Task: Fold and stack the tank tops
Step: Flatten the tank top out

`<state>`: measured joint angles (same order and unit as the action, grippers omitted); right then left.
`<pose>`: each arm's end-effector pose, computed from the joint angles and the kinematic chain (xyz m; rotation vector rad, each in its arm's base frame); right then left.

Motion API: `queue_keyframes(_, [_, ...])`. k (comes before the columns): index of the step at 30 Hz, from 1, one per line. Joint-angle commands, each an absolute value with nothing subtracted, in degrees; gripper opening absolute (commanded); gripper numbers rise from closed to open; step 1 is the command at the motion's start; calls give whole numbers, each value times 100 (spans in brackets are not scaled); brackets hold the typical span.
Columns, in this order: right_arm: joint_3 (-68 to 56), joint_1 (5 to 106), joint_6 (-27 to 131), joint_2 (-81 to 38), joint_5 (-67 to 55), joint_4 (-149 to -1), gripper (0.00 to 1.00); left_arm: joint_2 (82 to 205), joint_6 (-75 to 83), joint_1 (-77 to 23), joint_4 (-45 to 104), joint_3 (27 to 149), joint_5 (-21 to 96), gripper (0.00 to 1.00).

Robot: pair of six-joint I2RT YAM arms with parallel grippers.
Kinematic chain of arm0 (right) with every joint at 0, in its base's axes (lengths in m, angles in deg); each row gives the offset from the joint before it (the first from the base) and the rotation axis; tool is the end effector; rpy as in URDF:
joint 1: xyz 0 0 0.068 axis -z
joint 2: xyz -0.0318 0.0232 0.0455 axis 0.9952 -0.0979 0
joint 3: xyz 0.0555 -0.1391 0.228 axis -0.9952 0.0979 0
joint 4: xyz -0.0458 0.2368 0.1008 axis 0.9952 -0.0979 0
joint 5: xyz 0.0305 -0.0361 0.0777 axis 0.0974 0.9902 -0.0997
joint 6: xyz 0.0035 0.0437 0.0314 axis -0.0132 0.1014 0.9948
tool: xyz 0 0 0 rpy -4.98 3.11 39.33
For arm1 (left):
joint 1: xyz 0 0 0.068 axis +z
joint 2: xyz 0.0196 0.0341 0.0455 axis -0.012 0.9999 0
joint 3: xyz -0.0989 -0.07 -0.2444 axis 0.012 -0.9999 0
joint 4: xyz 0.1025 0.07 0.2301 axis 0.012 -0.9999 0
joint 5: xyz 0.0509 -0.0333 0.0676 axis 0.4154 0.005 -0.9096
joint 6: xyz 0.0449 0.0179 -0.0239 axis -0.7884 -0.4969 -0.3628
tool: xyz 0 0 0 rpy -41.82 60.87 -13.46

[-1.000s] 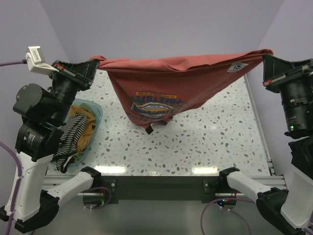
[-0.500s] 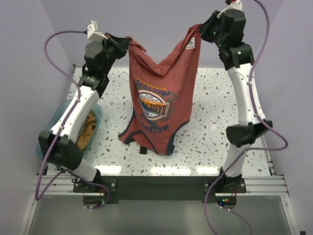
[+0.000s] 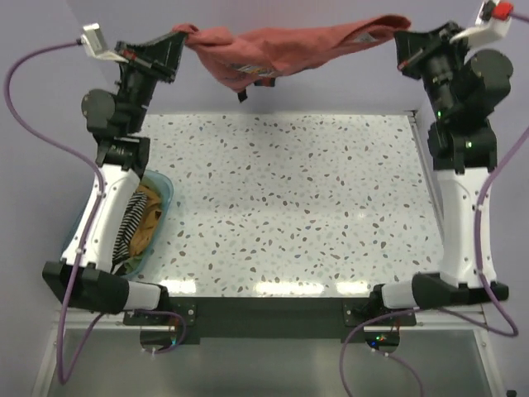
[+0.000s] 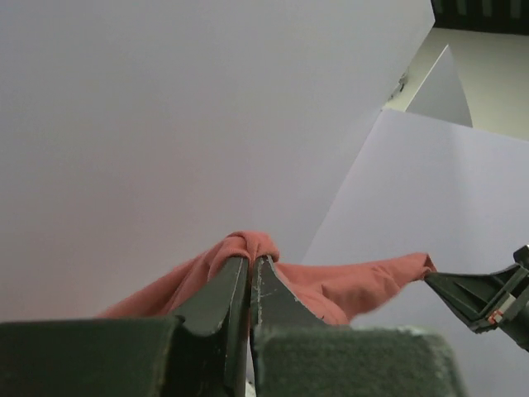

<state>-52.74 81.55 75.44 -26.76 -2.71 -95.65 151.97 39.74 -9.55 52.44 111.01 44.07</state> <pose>0.2731 0.0159 0.5965 0.2596 1.3105 0.5397 0.3046 -0.0569 0.5459 -0.0877 1.0111 -1.0260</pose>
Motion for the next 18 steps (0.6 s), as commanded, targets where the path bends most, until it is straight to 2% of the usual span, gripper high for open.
queue_keyframes(1, [-3042,8069,7662,-1809,-667,-9338,0,14473,4313,-895,6187,9147,4534,0])
queue_keyframes(2, [-2465,8069,7671,-1535,-711,-9355,0,14123,4419,-895,6345,8646,4482,0])
queue_keyframes(3, [-1877,8069,7732,-1297,-746,-9390,0,13937,4524,-895,6364,7606,4429,0])
queue_keyframes(4, [-670,8069,7794,-1069,-773,-9399,0,13752,4838,-904,6390,7064,4368,0])
queue_keyframes(5, [-75,8069,7847,-571,-738,-9460,0,13403,5016,-904,6442,6520,4298,0])
queue_keyframes(6, [505,8069,8065,-357,-607,-9582,0,13242,5165,-904,6399,5444,4245,2])
queue_keyframes(7, [1668,8069,8110,-111,-684,-9523,0,13058,5480,-904,6286,4928,4174,2])
queue_keyframes(8, [2185,8069,8128,83,-781,-9461,0,12726,5596,-904,5937,4453,4069,4])
queue_keyframes(9, [2616,8069,8163,424,-756,-9565,4,12566,5650,-921,5716,3648,4042,18])
queue_keyframes(10, [3325,8069,8137,576,-781,-9601,19,12434,5642,-921,5461,3353,4025,28])
queue_keyframes(11, [3585,8069,8120,708,-764,-9732,30,12145,5581,-921,4797,3115,3946,36])
queue_keyframes(12, [3770,8069,8085,1013,-721,-10003,38,11994,5502,-913,4469,2843,3858,48])
queue_keyframes(13, [3955,8069,8032,1164,-659,-10145,49,11827,5344,-939,4230,2753,3831,54])
queue_keyframes(14, [3974,8069,7997,1366,-598,-10311,53,11539,5299,-939,3828,2709,3840,58])
queue_keyframes(16, [3878,8069,7953,1814,-423,-10655,60,11317,5081,-991,3255,2874,3735,59])
queue_keyframes(18, [3764,8061,7874,1948,-404,-10831,60,11228,4895,-1097,2447,3251,3384,59])
